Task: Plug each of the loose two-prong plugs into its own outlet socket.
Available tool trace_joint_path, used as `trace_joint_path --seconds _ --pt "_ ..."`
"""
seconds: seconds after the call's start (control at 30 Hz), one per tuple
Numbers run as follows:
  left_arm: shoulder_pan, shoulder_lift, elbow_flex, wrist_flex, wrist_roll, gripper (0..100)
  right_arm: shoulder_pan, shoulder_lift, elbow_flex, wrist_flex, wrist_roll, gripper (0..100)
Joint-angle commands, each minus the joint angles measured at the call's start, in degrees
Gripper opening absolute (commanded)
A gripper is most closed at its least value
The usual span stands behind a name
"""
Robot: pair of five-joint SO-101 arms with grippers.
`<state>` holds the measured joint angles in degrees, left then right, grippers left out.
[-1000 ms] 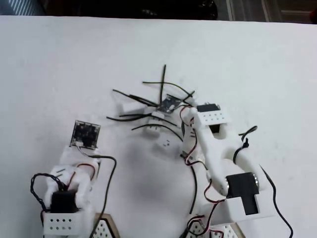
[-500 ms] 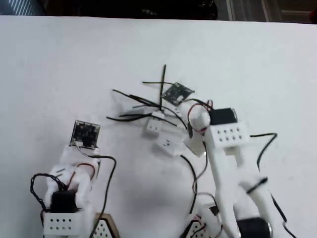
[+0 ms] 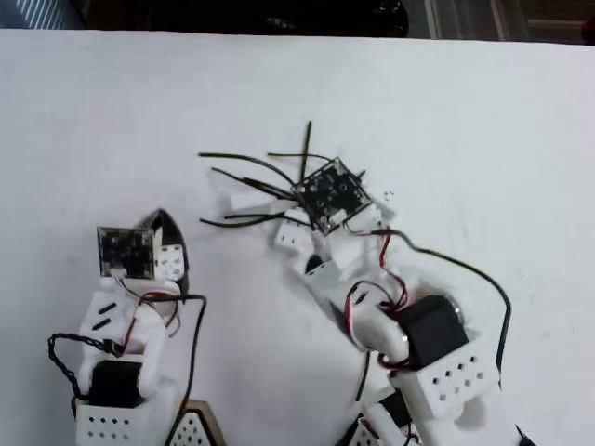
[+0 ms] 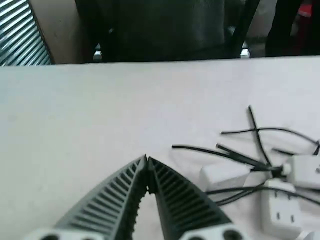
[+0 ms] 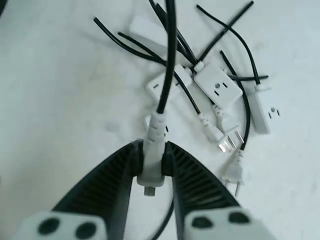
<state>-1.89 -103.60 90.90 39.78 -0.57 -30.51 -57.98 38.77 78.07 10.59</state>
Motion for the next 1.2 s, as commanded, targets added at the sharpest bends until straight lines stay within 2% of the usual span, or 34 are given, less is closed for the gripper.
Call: trace_joint_path --seconds 0.0,0.1,0.17,0.37,0.6,0.83,1.07,1.17 --pt "3.56 -0.40 0.53 -6.95 2.20 3 -4.18 -2.95 5.19 -8.48 -1.49 1.8" --pt "6.73 -0.40 1.93 -7.65 1.85 3 -7.34 -5.23 12.92 -16.66 -1.58 1.8" --pt "8.22 -0.40 2.02 -7.74 -0.97 3 -9.36 -6.99 17.67 -21.32 -1.76 1.8" --pt "13.23 -0.40 1.93 -8.18 -4.13 3 -13.85 -12.53 25.85 -29.85 -1.76 1.8" --pt "21.76 -0.48 1.23 -7.56 -9.76 3 -16.04 -14.11 28.13 -30.73 -1.67 1.8" --pt "29.58 -0.48 -6.86 2.55 -11.25 3 -15.78 -14.11 28.13 -30.55 -1.76 1.8" --pt "30.11 -0.48 -7.30 5.01 -11.25 3 -15.60 -14.11 28.22 -30.55 -1.76 1.8" --pt "29.76 -0.48 -7.38 5.27 -11.08 3 -12.18 -14.20 28.22 -30.64 -1.76 1.8"
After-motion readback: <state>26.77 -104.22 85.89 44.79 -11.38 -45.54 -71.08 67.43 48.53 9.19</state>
